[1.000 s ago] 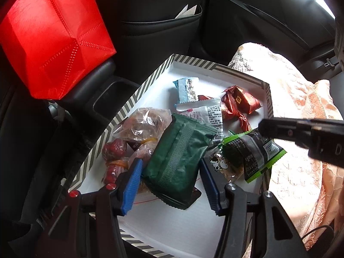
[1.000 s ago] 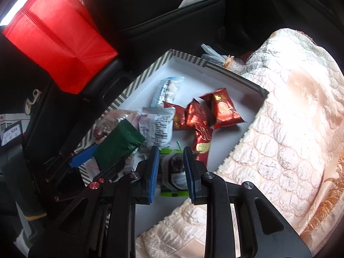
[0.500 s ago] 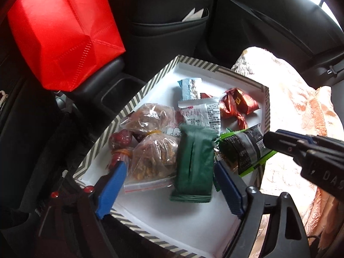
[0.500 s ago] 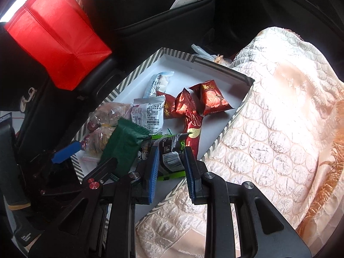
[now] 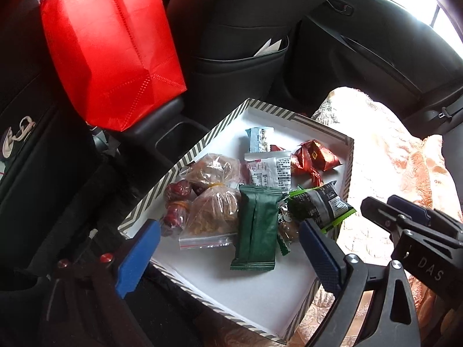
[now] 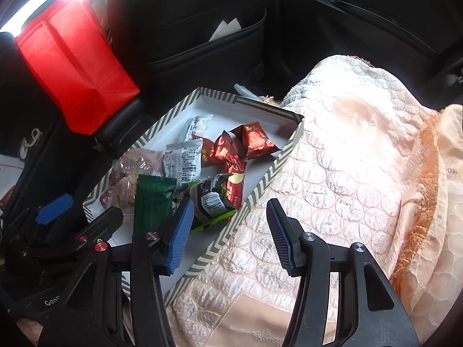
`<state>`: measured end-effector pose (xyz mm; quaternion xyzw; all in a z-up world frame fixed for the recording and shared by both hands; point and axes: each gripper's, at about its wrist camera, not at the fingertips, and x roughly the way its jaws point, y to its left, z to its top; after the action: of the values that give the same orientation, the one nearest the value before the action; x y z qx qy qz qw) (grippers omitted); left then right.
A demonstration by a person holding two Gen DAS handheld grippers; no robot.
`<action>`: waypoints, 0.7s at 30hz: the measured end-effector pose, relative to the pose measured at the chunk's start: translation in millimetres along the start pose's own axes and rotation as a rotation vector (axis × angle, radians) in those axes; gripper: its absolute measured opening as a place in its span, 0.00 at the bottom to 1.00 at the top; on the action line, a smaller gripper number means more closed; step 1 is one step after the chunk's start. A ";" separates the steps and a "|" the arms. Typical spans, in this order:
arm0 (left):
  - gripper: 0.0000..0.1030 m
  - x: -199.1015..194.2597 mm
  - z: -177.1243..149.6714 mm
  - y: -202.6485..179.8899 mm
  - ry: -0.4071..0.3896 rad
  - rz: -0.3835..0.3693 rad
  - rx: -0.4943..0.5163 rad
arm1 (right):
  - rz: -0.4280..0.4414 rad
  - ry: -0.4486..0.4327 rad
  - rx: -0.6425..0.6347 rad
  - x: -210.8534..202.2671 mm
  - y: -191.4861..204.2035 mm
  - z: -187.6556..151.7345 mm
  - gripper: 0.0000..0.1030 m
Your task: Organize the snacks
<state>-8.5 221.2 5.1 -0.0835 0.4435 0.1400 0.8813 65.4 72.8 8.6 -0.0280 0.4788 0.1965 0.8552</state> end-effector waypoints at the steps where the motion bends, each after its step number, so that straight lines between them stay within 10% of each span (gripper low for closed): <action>1: 0.95 -0.8 0.1 -0.5 0.002 0.006 -0.003 | -0.005 0.001 0.005 -1.0 -1.6 -1.3 0.51; 21: 0.95 -14.2 -5.2 -9.2 -0.063 0.027 0.026 | -0.032 0.015 0.000 -0.1 -0.9 -14.5 0.51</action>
<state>-17.6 208.6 13.7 -0.0617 0.4183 0.1488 0.8939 53.9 68.6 0.7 -0.0372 0.4846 0.1827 0.8546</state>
